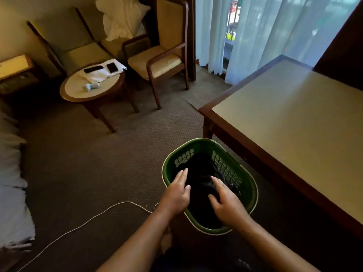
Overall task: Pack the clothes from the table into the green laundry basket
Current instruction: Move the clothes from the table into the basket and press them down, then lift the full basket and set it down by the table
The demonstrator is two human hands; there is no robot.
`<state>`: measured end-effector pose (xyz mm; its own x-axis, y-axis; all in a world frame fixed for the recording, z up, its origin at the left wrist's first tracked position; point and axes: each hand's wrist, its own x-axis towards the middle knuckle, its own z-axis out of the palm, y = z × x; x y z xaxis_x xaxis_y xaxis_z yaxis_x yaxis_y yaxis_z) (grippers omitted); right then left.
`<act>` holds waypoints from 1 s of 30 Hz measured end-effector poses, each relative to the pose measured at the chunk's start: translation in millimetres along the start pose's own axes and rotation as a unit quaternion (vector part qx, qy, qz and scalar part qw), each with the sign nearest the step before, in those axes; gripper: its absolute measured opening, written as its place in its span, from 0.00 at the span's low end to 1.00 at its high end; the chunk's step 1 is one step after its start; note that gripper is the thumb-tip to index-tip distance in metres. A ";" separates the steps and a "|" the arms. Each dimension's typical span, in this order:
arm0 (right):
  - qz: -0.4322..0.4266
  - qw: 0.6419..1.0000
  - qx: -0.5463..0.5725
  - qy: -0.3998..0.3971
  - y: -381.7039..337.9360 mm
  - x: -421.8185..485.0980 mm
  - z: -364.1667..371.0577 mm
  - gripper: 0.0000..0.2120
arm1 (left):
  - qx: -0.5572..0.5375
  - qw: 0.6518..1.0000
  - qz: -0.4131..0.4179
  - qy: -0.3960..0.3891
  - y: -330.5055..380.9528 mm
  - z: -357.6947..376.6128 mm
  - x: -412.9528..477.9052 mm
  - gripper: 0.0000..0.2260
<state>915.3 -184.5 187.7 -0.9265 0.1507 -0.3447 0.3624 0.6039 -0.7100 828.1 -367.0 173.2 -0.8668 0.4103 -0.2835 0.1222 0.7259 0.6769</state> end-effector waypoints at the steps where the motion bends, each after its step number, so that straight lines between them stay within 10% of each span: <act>1: 0.015 1.000 0.010 0.008 -6.8 3.0 10.1 0.32 | 0.002 1.000 0.006 -0.013 -8.5 -9.0 5.3 0.28; 30: 0.240 0.902 0.256 0.250 -19.9 11.5 61.7 0.28 | 0.081 0.959 0.107 -0.250 -5.1 -48.1 127.7 0.30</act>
<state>903.8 -243.1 160.0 -0.5331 0.7110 -0.4585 0.6144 -0.0472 -0.7876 693.5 -344.8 166.2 -0.4788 0.7435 -0.4668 0.3795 0.6548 0.6536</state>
